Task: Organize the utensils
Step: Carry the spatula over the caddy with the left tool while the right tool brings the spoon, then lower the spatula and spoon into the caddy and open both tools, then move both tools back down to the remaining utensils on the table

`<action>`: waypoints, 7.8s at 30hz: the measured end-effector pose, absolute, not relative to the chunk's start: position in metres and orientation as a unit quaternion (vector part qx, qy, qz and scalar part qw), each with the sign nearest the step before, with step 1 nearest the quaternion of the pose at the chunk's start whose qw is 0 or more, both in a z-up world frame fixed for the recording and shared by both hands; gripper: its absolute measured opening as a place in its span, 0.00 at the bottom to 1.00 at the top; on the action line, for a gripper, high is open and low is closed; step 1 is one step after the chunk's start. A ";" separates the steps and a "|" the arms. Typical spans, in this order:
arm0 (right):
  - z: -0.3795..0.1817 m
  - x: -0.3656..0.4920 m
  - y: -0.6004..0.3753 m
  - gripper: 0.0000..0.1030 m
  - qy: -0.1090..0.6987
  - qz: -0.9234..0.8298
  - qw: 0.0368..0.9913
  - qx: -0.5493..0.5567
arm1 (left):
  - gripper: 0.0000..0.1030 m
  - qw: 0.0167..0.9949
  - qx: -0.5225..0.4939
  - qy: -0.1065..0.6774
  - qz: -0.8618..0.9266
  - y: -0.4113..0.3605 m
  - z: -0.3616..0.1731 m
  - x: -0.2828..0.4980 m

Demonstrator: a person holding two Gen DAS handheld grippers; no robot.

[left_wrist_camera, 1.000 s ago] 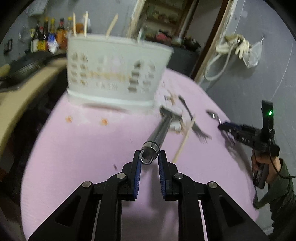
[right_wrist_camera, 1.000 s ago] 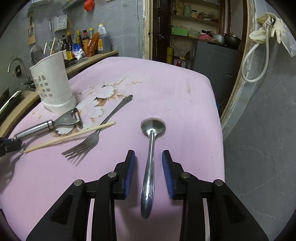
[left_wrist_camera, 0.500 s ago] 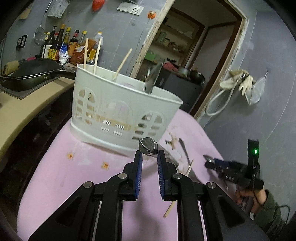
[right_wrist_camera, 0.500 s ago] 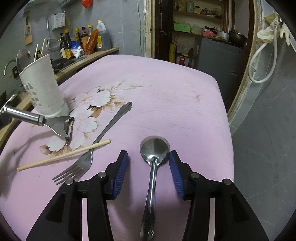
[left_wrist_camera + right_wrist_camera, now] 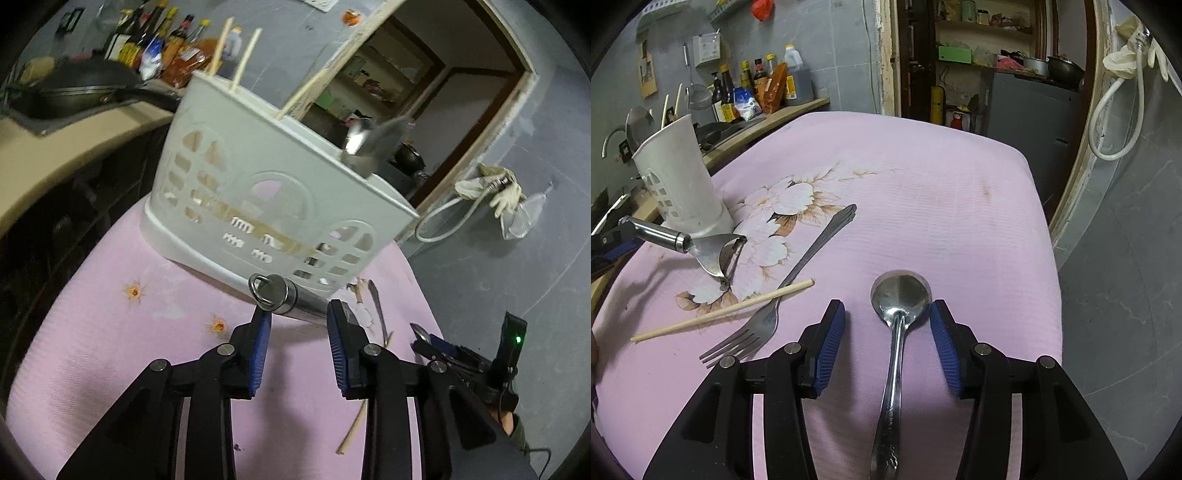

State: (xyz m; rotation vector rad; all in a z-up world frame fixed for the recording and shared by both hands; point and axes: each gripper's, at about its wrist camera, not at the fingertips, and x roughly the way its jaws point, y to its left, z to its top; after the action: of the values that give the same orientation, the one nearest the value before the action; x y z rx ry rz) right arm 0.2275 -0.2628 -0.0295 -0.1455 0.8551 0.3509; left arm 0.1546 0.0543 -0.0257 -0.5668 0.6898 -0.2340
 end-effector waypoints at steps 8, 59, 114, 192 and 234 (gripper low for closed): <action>-0.030 0.228 -0.259 0.46 0.412 0.159 0.894 -0.078 | 0.25 0.896 -0.303 0.310 -0.090 0.065 -0.025 0.156; 0.071 0.151 -0.222 0.30 0.076 0.181 0.979 -0.045 | 0.14 0.951 -0.151 0.231 -0.140 -0.016 0.040 0.143; 0.137 0.184 -0.137 0.31 -0.012 0.310 0.951 0.009 | 0.14 0.969 -0.112 0.167 -0.145 0.068 0.152 0.133; 0.078 0.231 -0.126 0.63 0.069 0.293 0.951 0.070 | 0.52 0.975 -0.127 0.163 -0.076 0.102 0.109 0.172; -0.012 0.182 -0.286 0.72 0.342 0.179 0.922 0.007 | 0.42 0.879 0.056 0.418 -0.223 -0.092 -0.046 0.177</action>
State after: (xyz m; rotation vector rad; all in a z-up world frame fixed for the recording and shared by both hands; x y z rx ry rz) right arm 0.1821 -0.2855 -0.0116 0.0147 0.7027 0.3685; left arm 0.1775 -0.0924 -0.0457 0.1175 0.8718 -0.4652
